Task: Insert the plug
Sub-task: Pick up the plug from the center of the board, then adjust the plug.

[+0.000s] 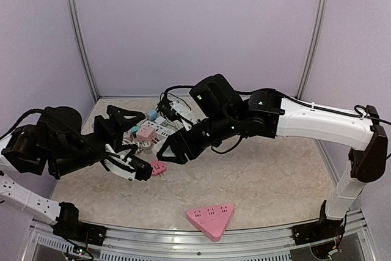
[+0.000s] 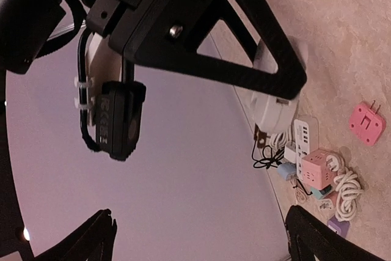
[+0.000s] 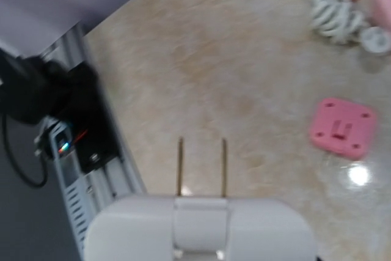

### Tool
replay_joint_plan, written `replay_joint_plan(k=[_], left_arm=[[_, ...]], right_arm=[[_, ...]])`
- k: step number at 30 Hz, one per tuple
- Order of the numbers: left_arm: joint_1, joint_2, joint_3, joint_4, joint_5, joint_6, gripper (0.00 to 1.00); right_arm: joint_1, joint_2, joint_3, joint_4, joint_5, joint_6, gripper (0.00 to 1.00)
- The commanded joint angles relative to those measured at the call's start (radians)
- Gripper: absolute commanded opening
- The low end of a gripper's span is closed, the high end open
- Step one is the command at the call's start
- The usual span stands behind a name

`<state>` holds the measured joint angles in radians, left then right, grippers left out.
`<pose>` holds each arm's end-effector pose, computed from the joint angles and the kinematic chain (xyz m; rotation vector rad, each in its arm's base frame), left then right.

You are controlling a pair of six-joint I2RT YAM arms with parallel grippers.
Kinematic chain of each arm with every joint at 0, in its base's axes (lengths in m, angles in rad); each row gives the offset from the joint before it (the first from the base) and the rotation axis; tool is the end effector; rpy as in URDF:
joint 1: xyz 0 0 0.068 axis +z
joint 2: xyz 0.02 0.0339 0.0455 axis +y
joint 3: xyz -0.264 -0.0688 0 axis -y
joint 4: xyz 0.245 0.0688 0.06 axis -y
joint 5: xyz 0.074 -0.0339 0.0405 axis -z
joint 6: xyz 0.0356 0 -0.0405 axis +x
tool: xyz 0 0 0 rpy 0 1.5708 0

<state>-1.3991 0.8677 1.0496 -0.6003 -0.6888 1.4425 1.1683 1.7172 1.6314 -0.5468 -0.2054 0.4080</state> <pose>0.0517 -0.1657 0.3770 1.8157 0.7231 0.7094 0.1483 0.3668 0.3491 -1.0124 2.1939 1.0425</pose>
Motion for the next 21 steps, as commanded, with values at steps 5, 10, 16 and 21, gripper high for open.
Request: replay_joint_plan(k=[5,10,16,21], left_arm=[[-0.04,0.135,0.019,0.097,0.081,0.035,0.82],[-0.042,0.156,0.057,0.047,0.126,-0.017,0.76],[-0.045,0.2,0.082,0.032,0.162,-0.056,0.7],[-0.043,0.212,0.087,0.03,0.151,-0.071,0.4]], right_arm=[[0.041,-0.066,-0.022,0.066,-0.078,-0.027,0.23],[0.042,-0.11,-0.059,0.117,-0.092,-0.023,0.23],[0.041,-0.107,-0.048,0.128,-0.122,-0.03,0.22],[0.041,-0.118,-0.056,0.127,-0.134,-0.045,0.21]])
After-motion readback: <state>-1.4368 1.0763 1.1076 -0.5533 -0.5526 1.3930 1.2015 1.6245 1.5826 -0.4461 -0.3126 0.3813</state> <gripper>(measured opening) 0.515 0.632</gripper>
